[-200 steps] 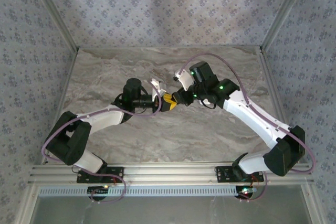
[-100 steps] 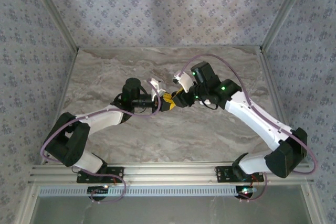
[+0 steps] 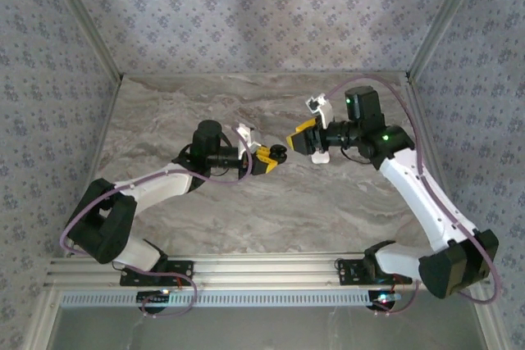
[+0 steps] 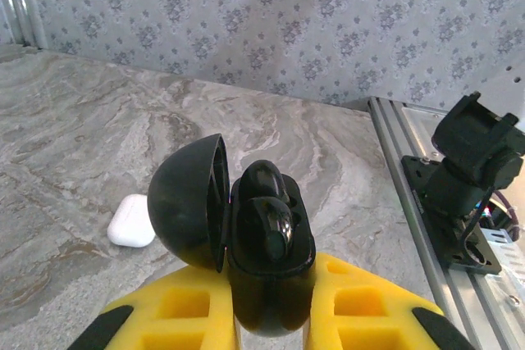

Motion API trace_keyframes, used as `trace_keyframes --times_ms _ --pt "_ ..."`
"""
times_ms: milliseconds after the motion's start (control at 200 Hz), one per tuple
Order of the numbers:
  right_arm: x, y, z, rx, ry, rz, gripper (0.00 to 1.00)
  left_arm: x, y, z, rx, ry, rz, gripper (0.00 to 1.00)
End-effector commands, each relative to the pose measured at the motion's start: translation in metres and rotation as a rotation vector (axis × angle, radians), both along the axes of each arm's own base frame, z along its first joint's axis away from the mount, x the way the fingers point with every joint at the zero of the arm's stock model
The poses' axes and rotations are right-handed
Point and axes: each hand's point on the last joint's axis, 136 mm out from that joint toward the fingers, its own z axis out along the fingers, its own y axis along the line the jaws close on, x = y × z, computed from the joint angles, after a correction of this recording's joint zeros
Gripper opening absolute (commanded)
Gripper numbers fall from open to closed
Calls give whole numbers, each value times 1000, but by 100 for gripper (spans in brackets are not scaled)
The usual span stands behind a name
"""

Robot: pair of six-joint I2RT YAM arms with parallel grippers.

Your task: Insert the wireless bluetooth earbuds into the charging case

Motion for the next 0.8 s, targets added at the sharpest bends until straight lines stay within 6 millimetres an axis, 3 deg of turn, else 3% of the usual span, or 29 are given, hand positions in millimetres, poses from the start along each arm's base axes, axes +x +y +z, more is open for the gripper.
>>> trace_keyframes --times_ms 0,220,550,794 --pt "-5 11 -8 92 162 68 60 -8 -4 29 -47 -79 -55 11" --pt "0 25 -31 97 273 109 61 -10 -4 34 -53 -90 -58 11" --pt "-12 32 -33 105 319 165 59 -8 -5 34 -54 -95 -48 11" --pt "-25 28 -24 114 307 176 52 -5 -5 31 -45 -89 -31 11"
